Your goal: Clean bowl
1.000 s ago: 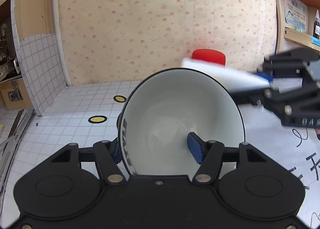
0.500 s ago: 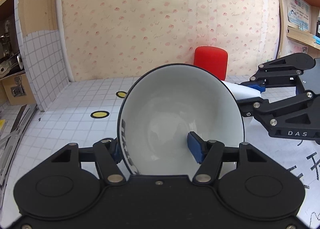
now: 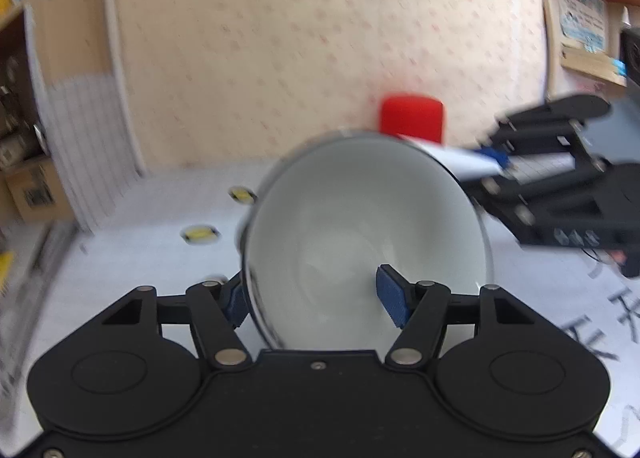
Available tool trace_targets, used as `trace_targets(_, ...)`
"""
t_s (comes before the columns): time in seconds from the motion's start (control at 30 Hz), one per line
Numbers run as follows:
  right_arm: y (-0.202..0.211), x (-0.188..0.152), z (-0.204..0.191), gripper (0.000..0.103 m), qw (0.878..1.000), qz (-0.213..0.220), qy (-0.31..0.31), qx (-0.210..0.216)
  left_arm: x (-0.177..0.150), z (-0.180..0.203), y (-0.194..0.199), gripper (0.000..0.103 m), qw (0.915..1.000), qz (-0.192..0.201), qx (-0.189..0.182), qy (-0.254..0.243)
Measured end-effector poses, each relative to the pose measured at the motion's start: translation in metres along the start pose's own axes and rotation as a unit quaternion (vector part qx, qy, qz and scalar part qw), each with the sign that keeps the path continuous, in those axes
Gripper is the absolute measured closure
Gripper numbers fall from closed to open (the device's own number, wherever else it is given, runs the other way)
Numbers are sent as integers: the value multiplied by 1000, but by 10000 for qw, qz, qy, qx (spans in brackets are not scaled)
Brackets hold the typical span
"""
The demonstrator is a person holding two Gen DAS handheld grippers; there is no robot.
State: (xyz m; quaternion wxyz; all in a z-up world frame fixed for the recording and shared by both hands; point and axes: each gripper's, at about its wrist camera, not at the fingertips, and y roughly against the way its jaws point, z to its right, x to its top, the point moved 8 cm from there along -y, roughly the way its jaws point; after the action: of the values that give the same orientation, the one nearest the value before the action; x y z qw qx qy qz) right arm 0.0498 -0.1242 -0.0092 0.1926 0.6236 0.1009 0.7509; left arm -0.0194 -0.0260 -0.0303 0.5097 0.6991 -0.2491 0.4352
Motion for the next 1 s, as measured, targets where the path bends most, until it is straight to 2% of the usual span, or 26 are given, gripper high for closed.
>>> trace_targets(0.2,-4,-1,-7,82,9999,-78,92,67,6,1,-4,24,9999,101,21,48)
trace_targets(0.37,1,5,-4,82,9999,125,-18,19,4,-3,-3,29,9998,50,59,175)
trace_targets(0.5,0,12,-6,82,9996,270,46,-56,0,-3,1,29,9998,12,59,200)
trace_targets(0.6,0,9,-10,82,9997,134,184,29,-1,-1,4,29,9997,25,36,227)
trace_targets(0.67,5,1,-12,82,9992,-103,316,219,-1,-1,5,29,9997,38,43,242)
trace_targets(0.77,11,0,-13,82,9990,-118,315,296,-1,0,6,29,9997,47,61,224)
trace_targets(1.0,13,17,-10,81,9992,390,71,75,-2,0,5,29,9996,11,105,251)
